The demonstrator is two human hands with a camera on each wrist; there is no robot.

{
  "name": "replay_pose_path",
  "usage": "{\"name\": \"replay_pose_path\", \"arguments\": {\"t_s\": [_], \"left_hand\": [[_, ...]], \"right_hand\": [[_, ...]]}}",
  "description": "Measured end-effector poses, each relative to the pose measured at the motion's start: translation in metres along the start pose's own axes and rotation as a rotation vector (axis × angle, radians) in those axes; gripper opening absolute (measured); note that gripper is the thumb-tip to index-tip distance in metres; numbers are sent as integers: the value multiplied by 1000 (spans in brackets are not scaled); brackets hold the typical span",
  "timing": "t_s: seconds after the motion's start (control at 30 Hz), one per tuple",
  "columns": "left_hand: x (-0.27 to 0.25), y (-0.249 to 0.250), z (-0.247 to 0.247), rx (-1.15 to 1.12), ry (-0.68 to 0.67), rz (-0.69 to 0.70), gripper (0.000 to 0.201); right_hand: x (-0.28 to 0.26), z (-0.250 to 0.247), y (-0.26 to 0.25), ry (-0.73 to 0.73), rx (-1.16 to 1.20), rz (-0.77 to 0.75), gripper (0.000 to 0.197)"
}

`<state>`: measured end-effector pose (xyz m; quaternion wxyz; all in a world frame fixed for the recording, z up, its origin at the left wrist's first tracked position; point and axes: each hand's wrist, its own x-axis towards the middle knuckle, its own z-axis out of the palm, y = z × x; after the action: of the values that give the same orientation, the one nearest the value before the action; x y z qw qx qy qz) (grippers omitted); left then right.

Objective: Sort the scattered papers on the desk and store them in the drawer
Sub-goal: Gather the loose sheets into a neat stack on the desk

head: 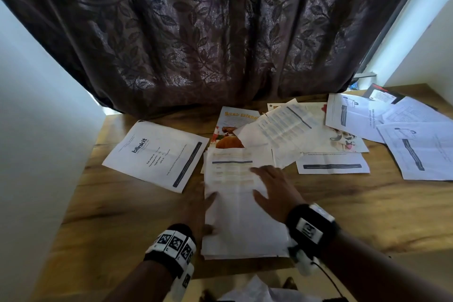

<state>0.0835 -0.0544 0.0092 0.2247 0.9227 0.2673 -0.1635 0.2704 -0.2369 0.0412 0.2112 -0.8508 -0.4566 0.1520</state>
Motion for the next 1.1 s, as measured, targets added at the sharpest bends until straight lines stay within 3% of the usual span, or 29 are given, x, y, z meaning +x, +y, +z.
{"name": "replay_pose_path", "arguments": {"t_s": [0.07,0.13,0.2,0.23,0.27,0.33,0.4,0.47,0.6,0.67,0.73,0.87,0.97,1.1], "left_hand": [[0,5,-1,31,-84,-30,102],[2,6,-1,37,-108,-34,100],[0,10,-4,-25,-159,-35,93],[-2,10,-7,-18,-111,37,87],[0,9,-4,-48,-37,39,84],[2,9,-2,-39,-13,83,85],[-2,14,-3,-79,-144,-32,89],[-4,12,-3,4,-51,-99,97],[-6,11,-3,-26,-57,-73,88],[-4,11,-2,-101,-37,-53,82],[-3,11,-1,-34,-43,-26,84],[-1,13,-7,85,-67,-45,89],[-2,14,-8,177,-80,-14,92],[0,11,-2,160,-126,-7,101]], "right_hand": [[23,13,-32,-68,54,-93,57],[48,37,-55,-239,93,-137,58],[71,61,-60,-411,-20,-206,59],[79,70,-56,-444,-137,-248,60],[86,73,-50,-451,-250,-274,64],[95,70,-28,-424,-338,-230,79],[99,56,5,-380,-289,-111,96],[100,37,40,-341,-262,-4,109],[93,0,78,-340,-251,159,122],[80,-6,70,-321,-267,142,125],[60,-1,50,-321,-253,13,125],[12,28,20,-471,-252,-186,123],[-5,27,33,-518,-276,-112,124],[-11,0,68,-454,-214,52,127]]}}
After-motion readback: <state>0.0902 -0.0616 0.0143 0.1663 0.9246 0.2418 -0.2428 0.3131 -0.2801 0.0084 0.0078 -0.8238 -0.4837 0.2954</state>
